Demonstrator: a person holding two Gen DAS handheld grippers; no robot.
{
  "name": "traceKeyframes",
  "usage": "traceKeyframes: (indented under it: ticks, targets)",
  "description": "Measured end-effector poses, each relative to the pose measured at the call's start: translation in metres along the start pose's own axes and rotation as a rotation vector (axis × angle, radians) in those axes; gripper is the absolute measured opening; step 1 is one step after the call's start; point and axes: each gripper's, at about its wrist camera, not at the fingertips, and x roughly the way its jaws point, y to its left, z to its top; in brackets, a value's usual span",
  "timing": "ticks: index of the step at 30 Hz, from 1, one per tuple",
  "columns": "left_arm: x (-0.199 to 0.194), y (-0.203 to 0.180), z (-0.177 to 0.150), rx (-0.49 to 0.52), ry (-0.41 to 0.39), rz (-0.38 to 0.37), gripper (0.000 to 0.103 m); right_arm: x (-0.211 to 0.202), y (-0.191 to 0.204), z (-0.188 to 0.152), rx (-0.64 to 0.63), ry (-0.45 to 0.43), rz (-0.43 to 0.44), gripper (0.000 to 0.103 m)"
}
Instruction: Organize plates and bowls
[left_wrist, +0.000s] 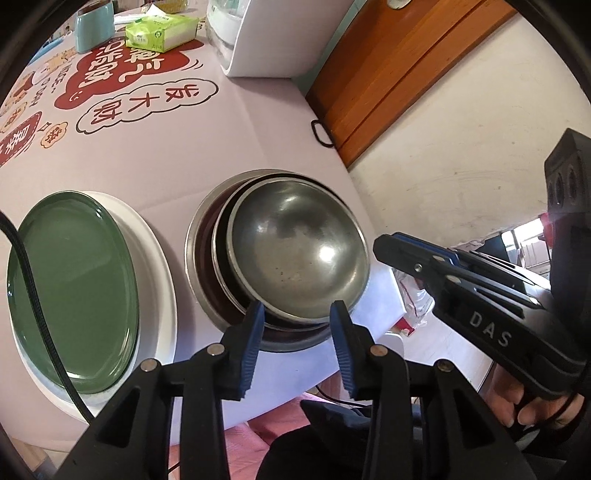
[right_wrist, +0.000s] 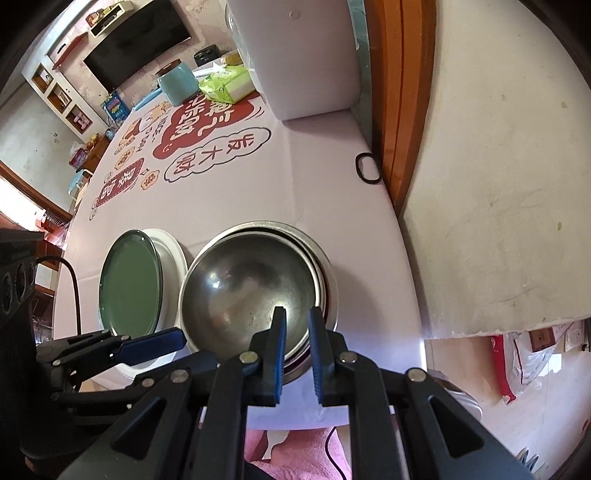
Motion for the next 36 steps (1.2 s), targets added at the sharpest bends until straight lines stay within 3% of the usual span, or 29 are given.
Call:
traceKeyframes:
  ticks: [4, 9, 11, 14, 18, 22, 36]
  targets:
    - [-0.006, -0.001, -0.006, -0.001, -0.041, -0.034, 0.037, -0.010, -0.002, -0.002, 0.003, -0.066, -0.002, 0.012]
    - [-0.014, 0.003, -0.010, -0.022, -0.079, -0.005, 0.045, -0.018, -0.005, -0.007, 0.008, -0.129, 0.002, 0.013]
    - [-0.015, 0.007, -0.011, -0.037, -0.084, -0.003, 0.048, -0.018, -0.007, -0.009, 0.015, -0.133, 0.015, 0.020]
    - [-0.012, 0.013, -0.013, -0.068, -0.082, 0.001, 0.054, -0.015, -0.012, -0.013, 0.033, -0.132, 0.039, 0.032]
    - [-0.007, 0.023, -0.014, -0.117, -0.077, -0.013, 0.059, -0.010, -0.021, -0.018, 0.070, -0.127, 0.082, 0.033]
    - [-0.003, 0.030, -0.013, -0.154, -0.069, -0.012, 0.068, -0.003, -0.025, -0.020, 0.103, -0.113, 0.106, 0.043]
    - [0.025, 0.041, -0.002, -0.217, 0.020, -0.009, 0.071, 0.030, -0.030, -0.022, 0.147, -0.019, 0.168, 0.045]
